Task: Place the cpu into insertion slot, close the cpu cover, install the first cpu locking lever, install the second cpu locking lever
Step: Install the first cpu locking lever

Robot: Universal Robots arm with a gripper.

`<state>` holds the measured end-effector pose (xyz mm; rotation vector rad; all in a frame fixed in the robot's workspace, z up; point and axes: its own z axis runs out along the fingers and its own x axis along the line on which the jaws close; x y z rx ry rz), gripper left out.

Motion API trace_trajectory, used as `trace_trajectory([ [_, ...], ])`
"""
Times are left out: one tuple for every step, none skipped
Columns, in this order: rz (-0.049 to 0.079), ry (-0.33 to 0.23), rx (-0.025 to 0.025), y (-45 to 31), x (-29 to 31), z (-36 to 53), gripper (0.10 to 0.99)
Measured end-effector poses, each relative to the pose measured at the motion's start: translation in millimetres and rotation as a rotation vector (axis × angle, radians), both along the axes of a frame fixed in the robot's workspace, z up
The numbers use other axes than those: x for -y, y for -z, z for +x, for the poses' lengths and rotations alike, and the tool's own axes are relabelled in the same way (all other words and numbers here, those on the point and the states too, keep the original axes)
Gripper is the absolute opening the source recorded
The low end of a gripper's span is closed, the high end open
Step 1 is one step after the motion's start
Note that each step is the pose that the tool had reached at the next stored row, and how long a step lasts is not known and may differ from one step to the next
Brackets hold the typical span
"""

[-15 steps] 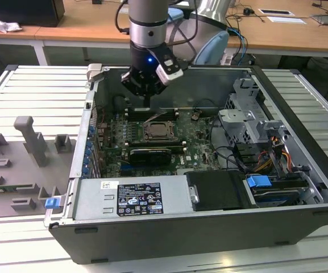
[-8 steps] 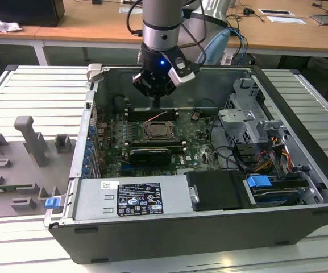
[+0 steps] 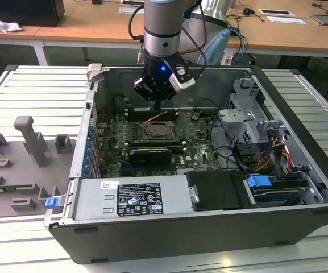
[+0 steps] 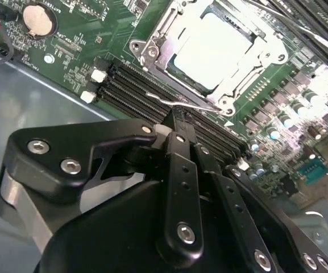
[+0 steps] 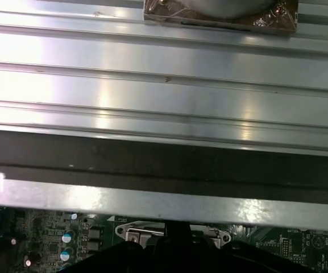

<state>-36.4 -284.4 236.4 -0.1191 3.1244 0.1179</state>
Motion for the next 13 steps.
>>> trace_trajectory([
  [0.000, 0.000, 0.0000, 1.1, 0.0, 0.1, 0.106],
  [0.000, 0.000, -0.0001, 2.1, -0.1, 0.2, 0.106],
  [0.000, 0.000, -0.0001, 3.7, -0.1, 0.3, 0.106],
  [0.000, 0.000, 0.0000, 5.0, -0.2, 0.4, 0.106],
  [0.000, 0.000, 0.0000, 7.1, -0.5, 0.4, 0.106],
  [0.000, 0.000, 0.0000, 8.3, -1.0, 0.5, 0.106],
  [0.000, 0.000, -0.0001, 9.4, -1.6, 1.2, 0.106],
  [0.000, 0.000, -0.0001, 10.4, -1.7, 2.7, 0.106],
  [0.000, 0.000, 0.0000, 10.8, -1.8, 4.4, 0.106],
  [0.000, 0.000, 0.0000, 11.5, -1.8, 7.8, 0.106],
  [0.000, 0.000, 0.0000, 12.8, -1.7, 9.9, 0.106],
  [0.000, 0.000, 0.0005, 14.5, -1.1, 9.9, 0.106],
  [0.000, 0.000, 0.0006, 15.3, -0.9, 9.9, 0.106],
])
